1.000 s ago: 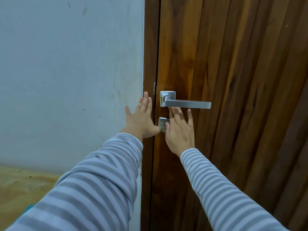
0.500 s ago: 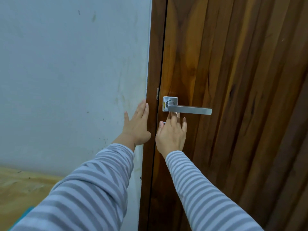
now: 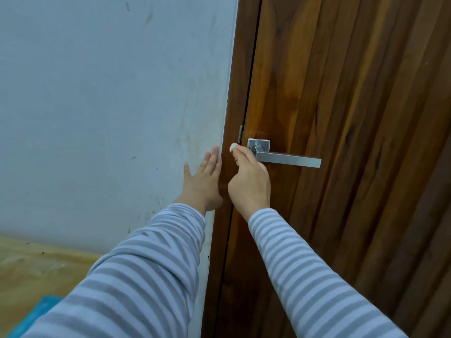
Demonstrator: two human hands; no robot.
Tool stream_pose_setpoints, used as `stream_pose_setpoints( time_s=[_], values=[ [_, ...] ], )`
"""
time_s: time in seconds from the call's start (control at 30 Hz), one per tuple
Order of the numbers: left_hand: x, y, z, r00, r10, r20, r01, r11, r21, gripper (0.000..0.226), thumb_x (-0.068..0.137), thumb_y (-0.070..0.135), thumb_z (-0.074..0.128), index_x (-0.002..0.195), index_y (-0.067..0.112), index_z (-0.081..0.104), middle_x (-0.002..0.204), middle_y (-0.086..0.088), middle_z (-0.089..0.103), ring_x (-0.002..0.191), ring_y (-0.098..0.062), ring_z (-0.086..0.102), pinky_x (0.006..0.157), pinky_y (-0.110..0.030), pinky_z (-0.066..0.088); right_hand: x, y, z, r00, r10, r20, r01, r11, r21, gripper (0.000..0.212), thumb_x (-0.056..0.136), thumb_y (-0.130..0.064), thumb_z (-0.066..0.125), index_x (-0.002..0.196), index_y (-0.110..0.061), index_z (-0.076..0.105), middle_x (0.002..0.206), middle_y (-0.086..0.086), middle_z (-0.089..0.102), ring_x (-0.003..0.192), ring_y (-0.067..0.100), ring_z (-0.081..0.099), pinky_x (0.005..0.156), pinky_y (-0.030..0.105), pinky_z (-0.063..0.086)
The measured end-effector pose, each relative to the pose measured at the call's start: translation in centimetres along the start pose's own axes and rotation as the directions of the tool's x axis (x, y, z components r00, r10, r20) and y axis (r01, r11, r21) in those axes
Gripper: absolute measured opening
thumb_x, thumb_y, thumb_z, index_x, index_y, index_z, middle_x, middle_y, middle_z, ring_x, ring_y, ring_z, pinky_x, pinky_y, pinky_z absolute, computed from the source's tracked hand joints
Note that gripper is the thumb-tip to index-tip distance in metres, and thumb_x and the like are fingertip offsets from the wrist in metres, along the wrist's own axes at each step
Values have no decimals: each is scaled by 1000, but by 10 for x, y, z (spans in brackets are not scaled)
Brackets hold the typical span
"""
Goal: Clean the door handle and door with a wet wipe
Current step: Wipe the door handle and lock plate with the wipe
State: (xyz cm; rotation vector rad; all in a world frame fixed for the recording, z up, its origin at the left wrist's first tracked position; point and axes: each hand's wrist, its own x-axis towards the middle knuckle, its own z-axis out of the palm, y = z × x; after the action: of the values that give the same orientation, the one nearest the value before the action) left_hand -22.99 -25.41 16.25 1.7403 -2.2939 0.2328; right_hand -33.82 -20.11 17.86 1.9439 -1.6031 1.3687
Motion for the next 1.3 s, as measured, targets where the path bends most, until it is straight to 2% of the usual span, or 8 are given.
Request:
stream_pose_setpoints(
  time_s=[0.1, 0.2, 0.43, 0.63, 0.8, 0.97, 1.17, 1.3],
  values=[
    [-2, 2, -2, 1000, -11, 20, 11, 1000, -1, 104, 89, 23, 55, 149, 15, -29, 152, 4, -44, 145, -13, -28, 117, -62, -1, 13, 3, -12, 978, -124, -165, 106, 988, -114, 34, 94, -11, 48, 126, -16, 59, 128, -3, 61, 115, 15, 58, 95, 31, 49],
    [-2, 6, -5, 999, -25, 37, 25, 1000, 13, 103, 90, 24, 54, 149, 14, -29, 151, 3, -44, 145, -14, -29, 117, -63, -1, 28, 10, -19, 936, -277, -220, 207, 933, -294, 26, 90, -10, 56, 114, -13, 67, 112, 0, 69, 98, 17, 65, 89, 32, 47],
    [-2, 4, -4, 999, -28, 33, 27, 1000, 10, 104, 88, 22, 54, 150, 14, -28, 151, 3, -44, 145, -14, -29, 116, -63, -3, 44, 8, -22, 949, -277, 151, 301, 651, -697, 26, 89, -17, 47, 105, -11, 66, 106, 4, 66, 100, 20, 61, 111, 40, 23],
    [-1, 3, -1, 999, -30, 18, 29, 999, 28, 105, 87, 26, 55, 150, 14, -29, 151, 4, -45, 145, -13, -29, 116, -63, -3, 36, 10, -19, 901, -270, 341, 431, 444, -786, 31, 93, -23, 43, 112, -11, 65, 118, 11, 61, 118, 28, 51, 115, 46, 17],
    [-2, 3, -2, 999, -28, 20, 27, 999, 42, 105, 88, 28, 55, 150, 14, -29, 151, 4, -45, 145, -13, -29, 116, -63, -4, 29, 8, -16, 849, -267, 456, 513, 211, -832, 28, 95, -22, 43, 103, -12, 67, 103, 10, 64, 106, 29, 57, 117, 49, 9],
    [-3, 3, -3, 999, -26, 26, 25, 999, 34, 105, 88, 28, 55, 150, 14, -28, 151, 3, -45, 145, -13, -29, 116, -63, -5, 5, 21, -7, 819, -289, 496, 569, 288, -770, 27, 93, -19, 43, 95, -12, 69, 85, 5, 64, 95, 26, 60, 116, 50, 1],
    [-2, 8, -1, 999, -39, 23, 39, 999, 16, 106, 86, 28, 55, 150, 13, -28, 151, 1, -45, 145, -16, -31, 116, -63, -5, -26, 54, -7, 839, -476, 263, 523, 573, -631, 41, 86, -7, 38, 120, 2, 60, 117, 14, 64, 115, 28, 57, 106, 42, 27],
    [-2, 8, -1, 999, -37, 20, 36, 999, 15, 106, 85, 27, 55, 150, 13, -28, 151, 1, -45, 145, -16, -30, 116, -63, -5, -28, 62, -6, 905, -408, 120, 417, 798, -435, 42, 80, 1, 48, 120, -2, 60, 116, 12, 65, 110, 27, 60, 94, 39, 44]
  ],
)
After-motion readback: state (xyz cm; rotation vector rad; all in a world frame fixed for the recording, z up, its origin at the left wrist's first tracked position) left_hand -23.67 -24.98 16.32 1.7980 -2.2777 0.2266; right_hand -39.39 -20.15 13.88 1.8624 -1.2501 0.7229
